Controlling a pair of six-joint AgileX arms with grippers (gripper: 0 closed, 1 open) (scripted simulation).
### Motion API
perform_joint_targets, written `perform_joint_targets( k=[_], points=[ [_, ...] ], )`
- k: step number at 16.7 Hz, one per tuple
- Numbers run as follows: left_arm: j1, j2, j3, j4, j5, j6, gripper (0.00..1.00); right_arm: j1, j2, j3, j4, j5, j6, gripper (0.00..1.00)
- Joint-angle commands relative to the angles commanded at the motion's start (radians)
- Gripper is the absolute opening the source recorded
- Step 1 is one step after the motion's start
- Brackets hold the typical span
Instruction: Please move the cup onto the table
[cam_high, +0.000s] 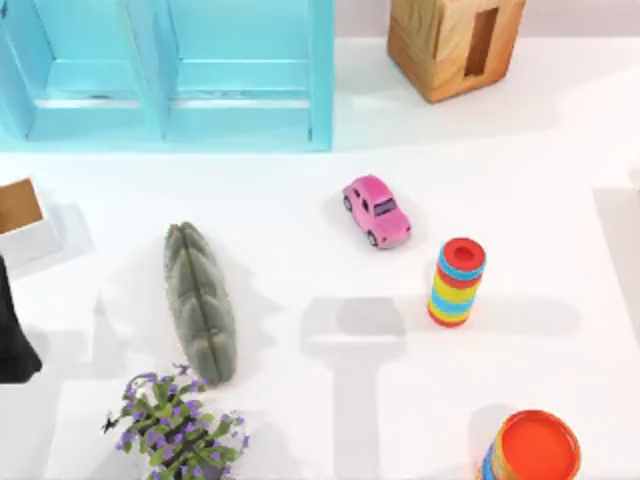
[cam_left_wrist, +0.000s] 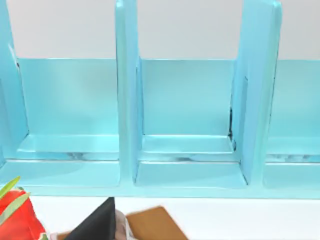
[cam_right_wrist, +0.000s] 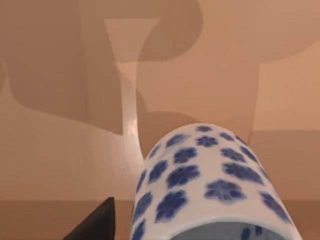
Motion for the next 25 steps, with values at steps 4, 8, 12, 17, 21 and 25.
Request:
perform_joint_targets(
  k=[4, 8, 12, 17, 21, 25],
  points=[
    [0.0, 0.0, 0.0, 0.0, 0.0, 0.0, 1.0, 0.0, 0.002, -0.003, 0.004, 0.0, 0.0, 1.0],
    [0.0, 0.0, 0.0, 0.0, 0.0, 0.0, 1.0, 0.0, 0.002, -0.003, 0.004, 0.0, 0.0, 0.7],
    [0.0, 0.0, 0.0, 0.0, 0.0, 0.0, 1.0, 0.0, 0.002, -0.003, 0.004, 0.0, 0.0, 0.4],
    [0.0, 0.0, 0.0, 0.0, 0.0, 0.0, 1.0, 0.0, 0.002, -0.003, 0.004, 0.0, 0.0, 0.02],
    [0.0, 0.0, 0.0, 0.0, 0.0, 0.0, 1.0, 0.0, 0.002, -0.003, 0.004, 0.0, 0.0, 0.0],
    [0.0, 0.0, 0.0, 0.0, 0.0, 0.0, 1.0, 0.0, 0.002, -0.003, 0.004, 0.0, 0.0, 0.0]
  ],
)
